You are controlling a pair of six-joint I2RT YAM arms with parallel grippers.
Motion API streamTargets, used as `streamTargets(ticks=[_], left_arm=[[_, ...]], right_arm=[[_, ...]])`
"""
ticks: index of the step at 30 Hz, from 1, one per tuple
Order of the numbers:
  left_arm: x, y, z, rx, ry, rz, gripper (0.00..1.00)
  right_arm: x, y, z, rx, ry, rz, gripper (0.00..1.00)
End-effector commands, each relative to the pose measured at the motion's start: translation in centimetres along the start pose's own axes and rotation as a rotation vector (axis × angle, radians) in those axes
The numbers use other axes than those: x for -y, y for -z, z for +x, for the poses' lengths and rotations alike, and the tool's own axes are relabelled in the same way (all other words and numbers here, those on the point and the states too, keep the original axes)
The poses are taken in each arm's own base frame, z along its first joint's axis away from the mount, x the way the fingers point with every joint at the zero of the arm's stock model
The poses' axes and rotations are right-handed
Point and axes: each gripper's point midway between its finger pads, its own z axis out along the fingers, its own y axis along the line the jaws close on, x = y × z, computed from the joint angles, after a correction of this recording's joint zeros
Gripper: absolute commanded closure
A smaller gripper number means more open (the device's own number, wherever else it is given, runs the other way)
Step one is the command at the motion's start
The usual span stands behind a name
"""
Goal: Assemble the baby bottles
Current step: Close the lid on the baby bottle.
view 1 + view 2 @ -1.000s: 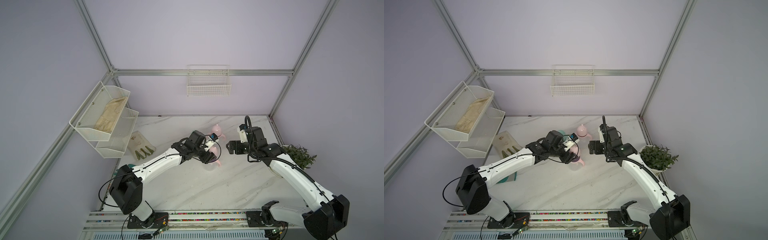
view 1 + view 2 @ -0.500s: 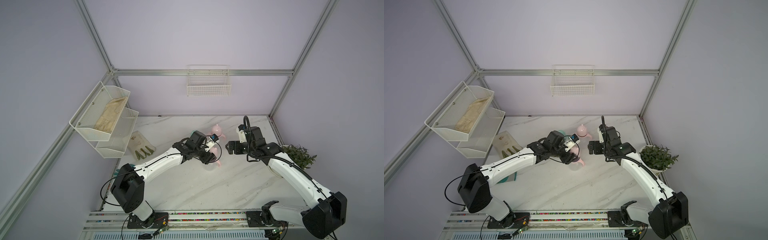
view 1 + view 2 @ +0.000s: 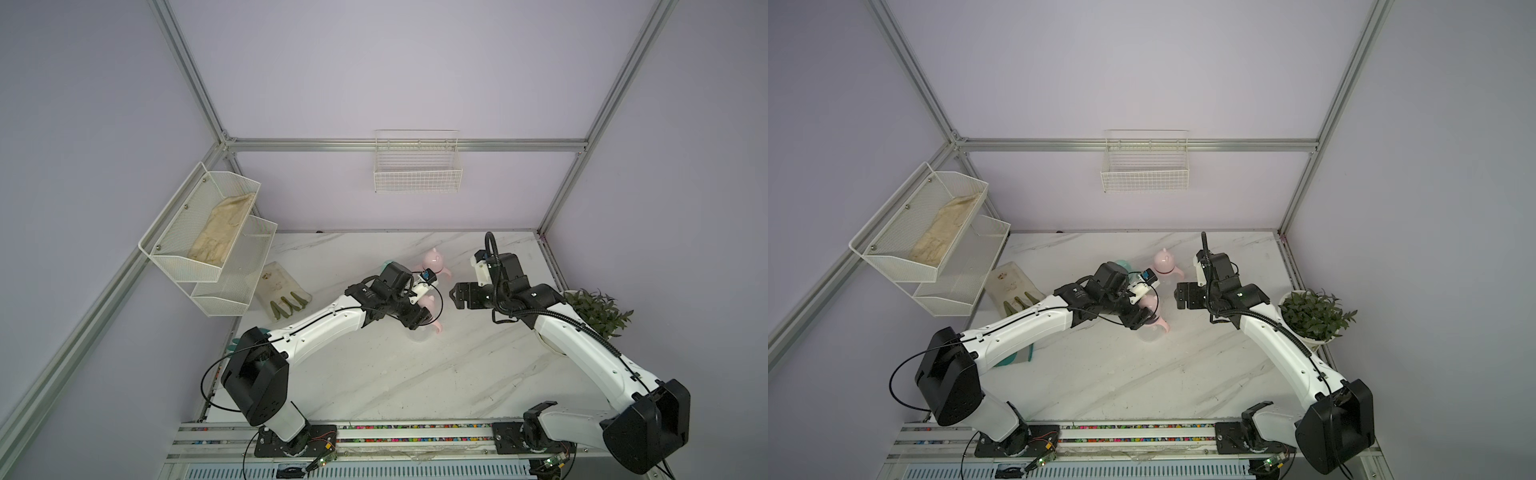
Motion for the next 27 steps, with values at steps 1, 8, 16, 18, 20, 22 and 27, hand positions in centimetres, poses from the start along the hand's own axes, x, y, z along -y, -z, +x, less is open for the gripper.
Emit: streamTargets(ticks=[1, 8, 16, 18, 20, 22, 27], left_arm=[[0.1, 1.1, -1.0, 0.037, -0.024, -0.009, 0.24], [0.1, 1.0, -0.8, 0.033, -0.021, -0.008, 0.22], [0.3, 2.2, -1.8, 0.078, -0.021, -0.009, 0.16], [0.4, 2.7, -2.3, 0.102, -0.025, -0.010, 0.14], [0.4, 3.4, -2.8, 0.128, -0.030, -0.015, 0.12], [0.4, 4.1, -3.4, 0.157, -0.033, -0.023, 0.11], [0.3, 6.6, -4.1, 0.215, 0.003, -0.057, 0.13]], right_arm=[[-0.2, -0.2, -0.5, 0.014, 0.000, -0.013, 0.05], [-0.6, -0.1, -0.5, 0.009, 0.002, -0.037, 0.05], [-3.6, 1.2, -2.0, 0.065, 0.022, -0.199, 0.06], [-4.6, 1.5, -2.5, 0.079, 0.023, -0.247, 0.06], [-5.5, 1.5, -2.7, 0.084, 0.022, -0.300, 0.06], [-6.3, 1.2, -3.2, 0.096, 0.009, -0.352, 0.07], [-7.7, -0.2, -3.7, 0.093, -0.047, -0.444, 0.15]])
